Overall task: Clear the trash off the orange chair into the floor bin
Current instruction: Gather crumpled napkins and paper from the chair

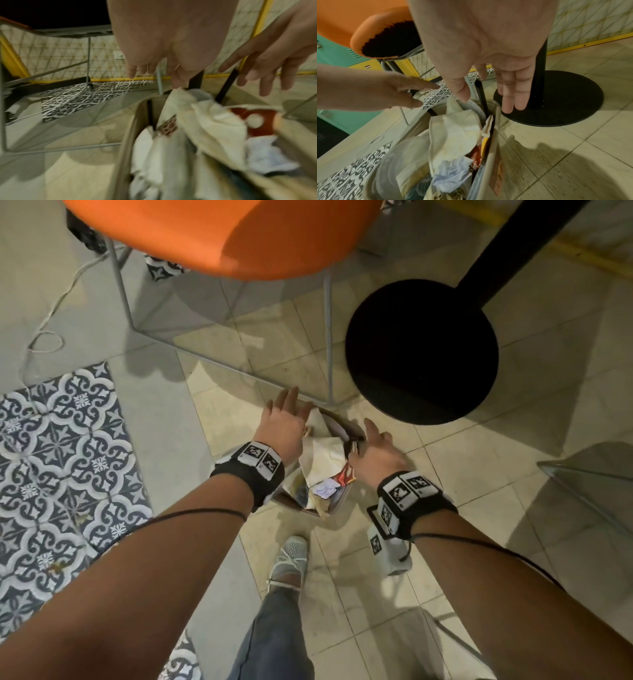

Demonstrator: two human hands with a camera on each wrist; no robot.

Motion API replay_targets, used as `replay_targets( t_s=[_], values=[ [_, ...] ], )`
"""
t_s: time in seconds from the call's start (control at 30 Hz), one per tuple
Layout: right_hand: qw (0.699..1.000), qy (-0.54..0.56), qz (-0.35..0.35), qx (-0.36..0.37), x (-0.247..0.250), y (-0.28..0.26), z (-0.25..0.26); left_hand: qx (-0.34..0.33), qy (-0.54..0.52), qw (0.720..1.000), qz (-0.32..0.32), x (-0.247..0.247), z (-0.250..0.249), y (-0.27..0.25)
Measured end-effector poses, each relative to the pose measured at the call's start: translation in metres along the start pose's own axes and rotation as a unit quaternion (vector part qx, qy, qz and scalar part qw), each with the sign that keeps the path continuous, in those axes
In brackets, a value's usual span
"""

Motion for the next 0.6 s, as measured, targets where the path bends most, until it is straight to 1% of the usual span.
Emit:
replay_targets(
  t_s=[0.1,0.17,0.23,0.3,0.37,0.43,0.53,0.6],
  values=[
    [0.999,0.050,0.006,-0.007,0.015,-0.022,-0.023,-0.067,-0.068,0.994,-0.047,0.018,-0.055,-0.020],
    [0.995,0.099,0.000,-0.017,0.028,-0.041,-0.050,-0.127,-0.102,0.986,-0.035,0.020,-0.105,-0.034],
    [0.988,0.150,-0.025,-0.024,0.042,-0.062,-0.085,-0.179,-0.126,0.976,-0.005,0.017,-0.158,-0.048],
    [0.975,0.207,-0.079,-0.032,0.056,-0.085,-0.131,-0.221,-0.155,0.963,0.014,0.013,-0.216,-0.060],
    [0.957,0.250,-0.142,-0.044,0.069,-0.111,-0.185,-0.253,-0.171,0.952,0.017,0.010,-0.275,-0.073],
    [0.936,0.278,-0.207,-0.057,0.076,-0.140,-0.246,-0.267,-0.190,0.945,0.015,0.002,-0.334,-0.085],
    [0.897,0.311,-0.307,-0.072,0.083,-0.187,-0.340,-0.284,-0.233,0.930,0.024,-0.013,-0.426,-0.110],
    [0.876,0.311,-0.355,-0.100,0.084,-0.219,-0.403,-0.298,-0.242,0.923,0.037,-0.025,-0.487,-0.131]
  ],
)
Point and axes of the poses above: each hand's wrist, its own y-axis towards the middle knuckle, its own x-axis out of the back of the hand, z = x × y, the point moved 2 cm from there along y, towards the middle knuckle, and after that the axes turned 8 degrees about -y, right-handed, at the moved point
